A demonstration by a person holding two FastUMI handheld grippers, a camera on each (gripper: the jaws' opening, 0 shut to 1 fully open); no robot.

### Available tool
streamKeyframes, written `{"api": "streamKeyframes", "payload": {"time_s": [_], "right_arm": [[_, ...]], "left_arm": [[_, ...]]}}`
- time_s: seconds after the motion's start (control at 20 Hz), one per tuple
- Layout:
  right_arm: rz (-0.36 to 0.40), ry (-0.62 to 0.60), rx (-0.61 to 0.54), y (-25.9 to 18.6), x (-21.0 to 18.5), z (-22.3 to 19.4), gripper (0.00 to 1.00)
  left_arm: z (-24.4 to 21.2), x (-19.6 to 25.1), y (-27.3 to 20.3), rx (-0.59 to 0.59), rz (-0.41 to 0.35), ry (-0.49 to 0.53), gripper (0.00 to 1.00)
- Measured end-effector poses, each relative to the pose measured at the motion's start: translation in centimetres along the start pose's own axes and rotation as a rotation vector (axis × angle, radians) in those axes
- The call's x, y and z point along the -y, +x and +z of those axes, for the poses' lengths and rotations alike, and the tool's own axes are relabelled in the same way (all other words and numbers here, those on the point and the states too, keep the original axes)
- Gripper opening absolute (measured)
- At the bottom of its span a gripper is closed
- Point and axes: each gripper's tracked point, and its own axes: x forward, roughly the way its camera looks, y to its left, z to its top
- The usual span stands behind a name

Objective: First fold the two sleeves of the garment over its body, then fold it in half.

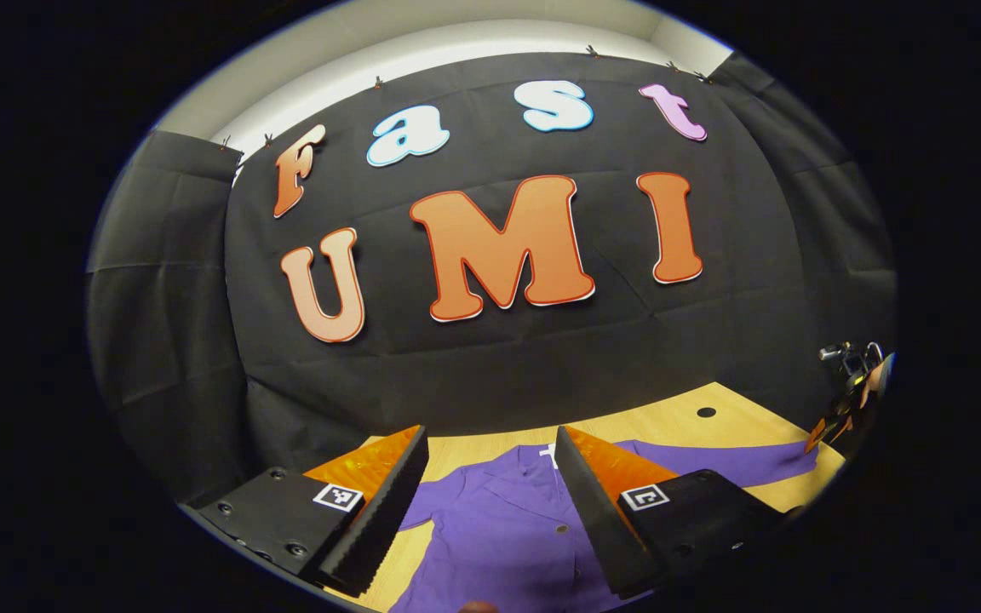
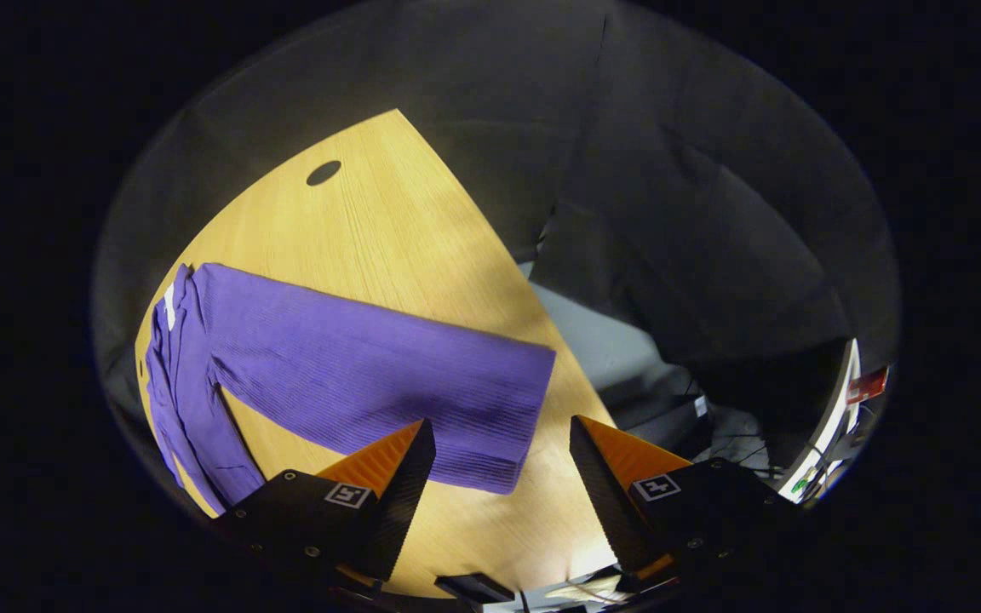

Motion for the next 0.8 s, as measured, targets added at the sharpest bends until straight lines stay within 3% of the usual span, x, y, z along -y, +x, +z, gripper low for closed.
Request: {"api": "streamKeyframes", "payload": {"time_s": [0.2, 0.25, 0.3, 0.5, 0.55, 0.6, 0.7, 0.8], "right_arm": [[0.022, 0.068, -0.086, 1.9, 0.2, -0.8, 0.94], [0.046, 0.093, -0.104, 2.2, -0.2, -0.9, 0.83], [0.057, 0.115, -0.122, 2.4, -0.4, -0.8, 0.93], [0.050, 0.180, -0.139, 2.7, -0.8, 0.4, 0.84], [0.031, 0.175, -0.141, 2.8, -0.6, 0.6, 0.68], [0.010, 0.163, -0.146, 3.0, -0.4, 0.6, 0.76], [-0.042, 0.151, -0.162, 3.1, 0.2, 0.4, 0.65], [-0.048, 0.182, -0.172, 3.2, -0.1, 0.6, 0.49]], "left_arm": [[-0.6, 0.0, 0.0, -0.017, 0.006, -0.003, 0.94], [-0.7, -0.1, 0.0, -0.022, 0.007, -0.003, 0.94], [-0.8, 0.0, -0.1, -0.028, 0.010, -0.002, 0.94], [-1.6, 0.0, 0.1, -0.048, 0.012, -0.009, 0.94], [-1.8, 0.1, 0.2, -0.051, 0.011, -0.009, 0.94], [-1.9, 0.1, 0.3, -0.053, 0.010, -0.009, 0.94], [-1.9, 0.2, 0.4, -0.054, 0.007, -0.014, 0.94], [-2.1, 0.2, 0.4, -0.057, 0.006, -0.017, 0.94]]}}
